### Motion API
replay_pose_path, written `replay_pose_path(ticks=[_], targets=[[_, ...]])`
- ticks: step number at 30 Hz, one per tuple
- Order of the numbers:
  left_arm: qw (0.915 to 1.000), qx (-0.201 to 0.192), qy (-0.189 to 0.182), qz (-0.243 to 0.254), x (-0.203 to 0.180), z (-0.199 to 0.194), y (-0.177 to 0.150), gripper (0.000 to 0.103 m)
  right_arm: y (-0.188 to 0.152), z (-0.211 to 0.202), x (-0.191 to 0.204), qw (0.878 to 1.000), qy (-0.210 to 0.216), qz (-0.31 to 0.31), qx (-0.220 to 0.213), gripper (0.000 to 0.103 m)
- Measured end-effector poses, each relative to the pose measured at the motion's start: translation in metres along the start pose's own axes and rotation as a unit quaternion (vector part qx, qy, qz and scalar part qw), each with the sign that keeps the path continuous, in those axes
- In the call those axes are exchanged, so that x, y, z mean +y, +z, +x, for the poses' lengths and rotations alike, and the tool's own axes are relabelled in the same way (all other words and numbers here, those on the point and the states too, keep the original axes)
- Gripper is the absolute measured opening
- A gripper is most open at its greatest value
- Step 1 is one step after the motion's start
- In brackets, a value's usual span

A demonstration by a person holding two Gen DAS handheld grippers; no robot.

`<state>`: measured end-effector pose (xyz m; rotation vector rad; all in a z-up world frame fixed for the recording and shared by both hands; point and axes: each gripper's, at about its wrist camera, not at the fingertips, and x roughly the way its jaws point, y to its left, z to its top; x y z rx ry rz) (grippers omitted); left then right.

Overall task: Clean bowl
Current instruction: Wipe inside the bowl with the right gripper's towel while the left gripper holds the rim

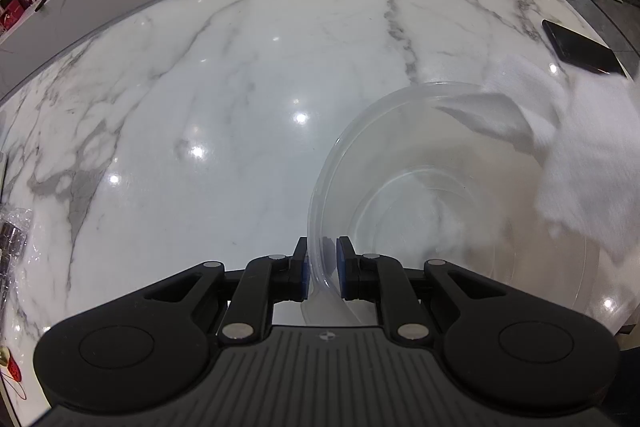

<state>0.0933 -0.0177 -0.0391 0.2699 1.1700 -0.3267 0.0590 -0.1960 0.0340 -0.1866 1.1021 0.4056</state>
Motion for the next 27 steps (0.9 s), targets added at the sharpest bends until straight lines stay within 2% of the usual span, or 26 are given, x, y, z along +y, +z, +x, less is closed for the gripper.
replay_pose_path(ticks=[13, 27], targets=[[1.0000, 0.000, -0.004, -0.002, 0.000, 0.000, 0.000, 0.012, 0.039, 0.015, 0.002, 1.000, -0.002, -0.022, -0.013, 0.008], [1.0000, 0.000, -0.004, -0.002, 0.002, 0.000, -0.001, 0.012, 0.059, 0.028, 0.019, 0.999, 0.010, -0.035, -0.018, 0.008]])
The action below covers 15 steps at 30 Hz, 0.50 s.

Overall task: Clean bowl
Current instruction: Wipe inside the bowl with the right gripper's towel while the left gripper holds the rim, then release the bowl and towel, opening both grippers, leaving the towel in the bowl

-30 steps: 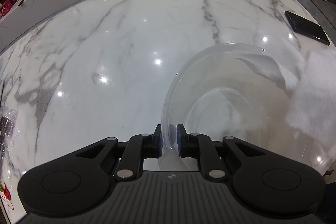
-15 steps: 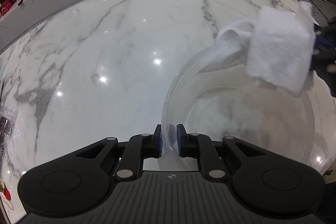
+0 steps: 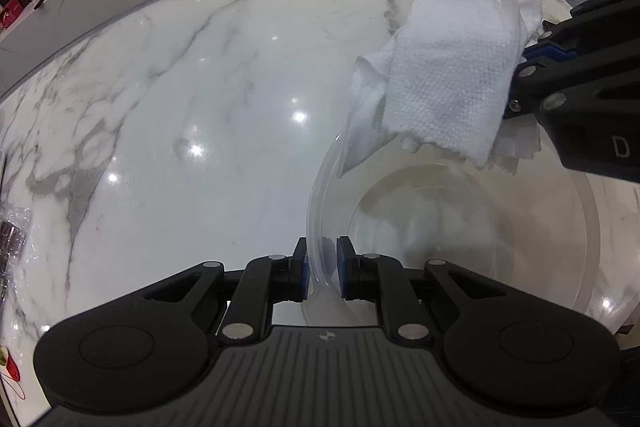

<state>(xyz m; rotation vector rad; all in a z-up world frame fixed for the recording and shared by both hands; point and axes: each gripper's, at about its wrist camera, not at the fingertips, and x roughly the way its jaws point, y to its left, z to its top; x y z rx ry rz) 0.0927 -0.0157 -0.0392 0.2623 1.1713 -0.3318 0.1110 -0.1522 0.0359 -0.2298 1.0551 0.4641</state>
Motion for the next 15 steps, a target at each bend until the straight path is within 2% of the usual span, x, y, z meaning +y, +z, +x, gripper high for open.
replay_pose_path(ticks=[4, 5, 6, 7, 8, 9, 10, 15], targets=[[1.0000, 0.003, -0.002, -0.001, 0.002, 0.000, 0.001, 0.013, -0.003, -0.002, -0.004, 1.000, 0.000, 0.005, 0.000, 0.008], [1.0000, 0.005, -0.005, -0.005, 0.004, -0.001, 0.001, 0.014, -0.004, -0.004, -0.004, 1.000, 0.005, 0.005, -0.002, 0.009], [0.9999, 0.007, -0.008, -0.010, 0.006, -0.002, 0.002, 0.021, -0.005, -0.007, -0.004, 1.000, 0.011, 0.007, -0.007, 0.009], [0.9997, 0.008, -0.012, -0.020, 0.009, -0.005, 0.003, 0.032, -0.006, -0.008, -0.004, 1.000, 0.014, 0.009, -0.009, 0.016], [0.9996, 0.009, -0.014, -0.025, 0.011, -0.007, 0.003, 0.038, -0.008, -0.011, -0.003, 1.000, 0.019, 0.015, -0.014, 0.022], [0.9992, 0.009, -0.017, -0.036, 0.016, -0.012, 0.003, 0.046, -0.010, -0.016, -0.003, 0.999, 0.020, 0.020, -0.020, 0.045], [0.9987, 0.004, -0.022, -0.046, 0.020, -0.019, 0.003, 0.049, -0.013, -0.022, -0.002, 0.999, 0.020, 0.025, -0.030, 0.061], [0.9948, -0.029, -0.043, -0.087, 0.039, -0.050, -0.009, 0.060, -0.036, -0.050, -0.004, 0.995, 0.037, 0.068, -0.061, 0.071]])
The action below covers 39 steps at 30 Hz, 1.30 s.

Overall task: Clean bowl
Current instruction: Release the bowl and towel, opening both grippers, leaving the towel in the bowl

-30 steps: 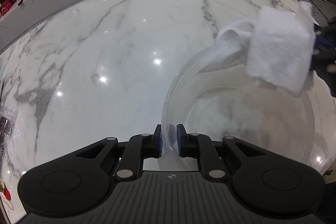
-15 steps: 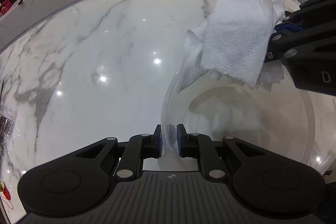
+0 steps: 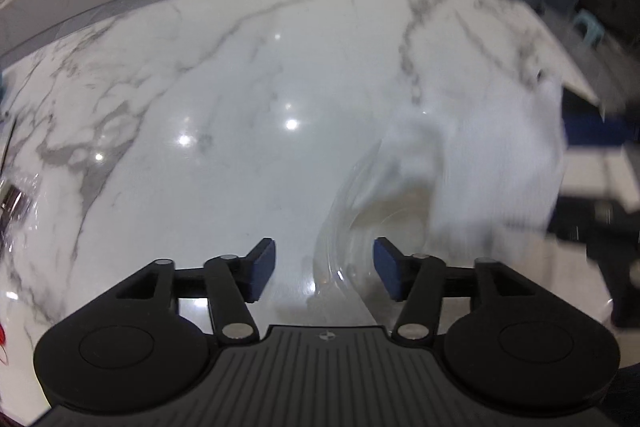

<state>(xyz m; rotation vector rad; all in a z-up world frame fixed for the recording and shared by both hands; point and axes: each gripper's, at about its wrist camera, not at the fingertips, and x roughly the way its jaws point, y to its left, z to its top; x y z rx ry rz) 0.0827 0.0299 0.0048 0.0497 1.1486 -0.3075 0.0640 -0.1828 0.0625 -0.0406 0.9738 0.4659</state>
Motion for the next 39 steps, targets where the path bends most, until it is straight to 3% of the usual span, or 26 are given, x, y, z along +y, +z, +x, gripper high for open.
replay_pose_path(ticks=[8, 10, 14, 22, 29, 39], targets=[[0.9994, -0.029, 0.014, -0.009, 0.002, -0.022, -0.023, 0.062, -0.029, -0.019, 0.010, 0.999, -0.039, 0.026, -0.017, 0.073], [0.9990, -0.019, 0.042, 0.000, -0.008, -0.023, -0.029, 0.062, -0.034, -0.022, 0.015, 0.998, -0.046, 0.027, -0.017, 0.075], [0.9977, -0.021, 0.063, 0.010, -0.016, -0.033, -0.038, 0.063, -0.044, -0.026, 0.023, 0.997, -0.057, 0.042, -0.024, 0.078], [0.9953, -0.042, 0.083, -0.029, -0.017, -0.047, -0.075, 0.067, -0.062, -0.033, 0.039, 0.988, -0.135, 0.065, -0.031, 0.080], [0.9891, -0.066, 0.122, -0.050, -0.026, -0.050, -0.111, 0.067, -0.085, -0.042, 0.062, 0.982, -0.169, 0.076, -0.045, 0.083], [0.9859, -0.090, 0.134, -0.045, -0.035, -0.056, -0.136, 0.067, -0.119, -0.055, 0.075, 0.975, -0.175, 0.101, -0.093, 0.087]])
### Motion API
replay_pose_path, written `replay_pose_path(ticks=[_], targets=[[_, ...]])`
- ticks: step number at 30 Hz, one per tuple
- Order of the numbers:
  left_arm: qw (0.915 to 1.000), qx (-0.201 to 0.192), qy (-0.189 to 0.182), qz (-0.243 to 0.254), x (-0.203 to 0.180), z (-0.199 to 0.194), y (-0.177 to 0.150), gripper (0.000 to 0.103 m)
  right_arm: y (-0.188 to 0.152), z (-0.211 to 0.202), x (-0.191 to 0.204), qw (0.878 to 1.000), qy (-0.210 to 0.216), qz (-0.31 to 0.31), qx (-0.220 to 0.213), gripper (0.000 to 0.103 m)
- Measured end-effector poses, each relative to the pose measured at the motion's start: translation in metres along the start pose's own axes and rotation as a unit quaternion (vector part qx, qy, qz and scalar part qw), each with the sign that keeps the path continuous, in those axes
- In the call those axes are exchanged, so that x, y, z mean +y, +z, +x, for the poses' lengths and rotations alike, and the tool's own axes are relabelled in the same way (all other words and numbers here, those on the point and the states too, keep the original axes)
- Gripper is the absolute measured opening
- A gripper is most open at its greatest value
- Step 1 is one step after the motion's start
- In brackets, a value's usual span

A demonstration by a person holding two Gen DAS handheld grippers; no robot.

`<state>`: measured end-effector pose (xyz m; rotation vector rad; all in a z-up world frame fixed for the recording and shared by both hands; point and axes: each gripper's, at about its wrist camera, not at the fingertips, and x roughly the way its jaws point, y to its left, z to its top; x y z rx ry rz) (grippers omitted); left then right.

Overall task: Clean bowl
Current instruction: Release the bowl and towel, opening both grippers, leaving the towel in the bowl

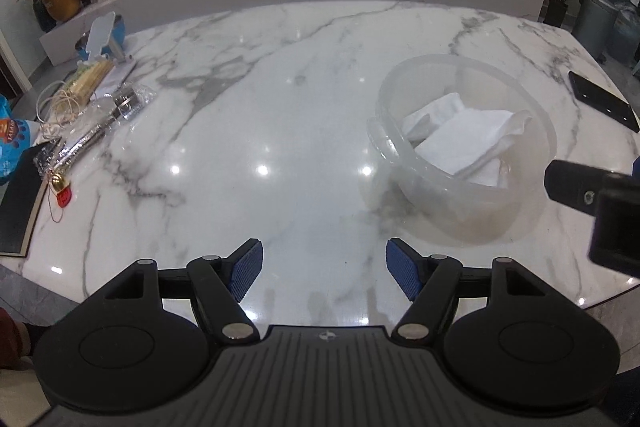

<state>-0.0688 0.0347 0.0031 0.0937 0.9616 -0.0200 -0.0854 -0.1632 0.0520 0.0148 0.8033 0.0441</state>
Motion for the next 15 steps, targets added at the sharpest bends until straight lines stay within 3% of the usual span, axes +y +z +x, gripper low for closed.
replay_pose_path(ticks=[15], targets=[[0.9998, -0.017, 0.005, 0.013, -0.0096, -0.0013, -0.0090, 0.067, -0.0122, 0.0008, 0.0005, 1.000, -0.006, -0.006, -0.004, 0.087]])
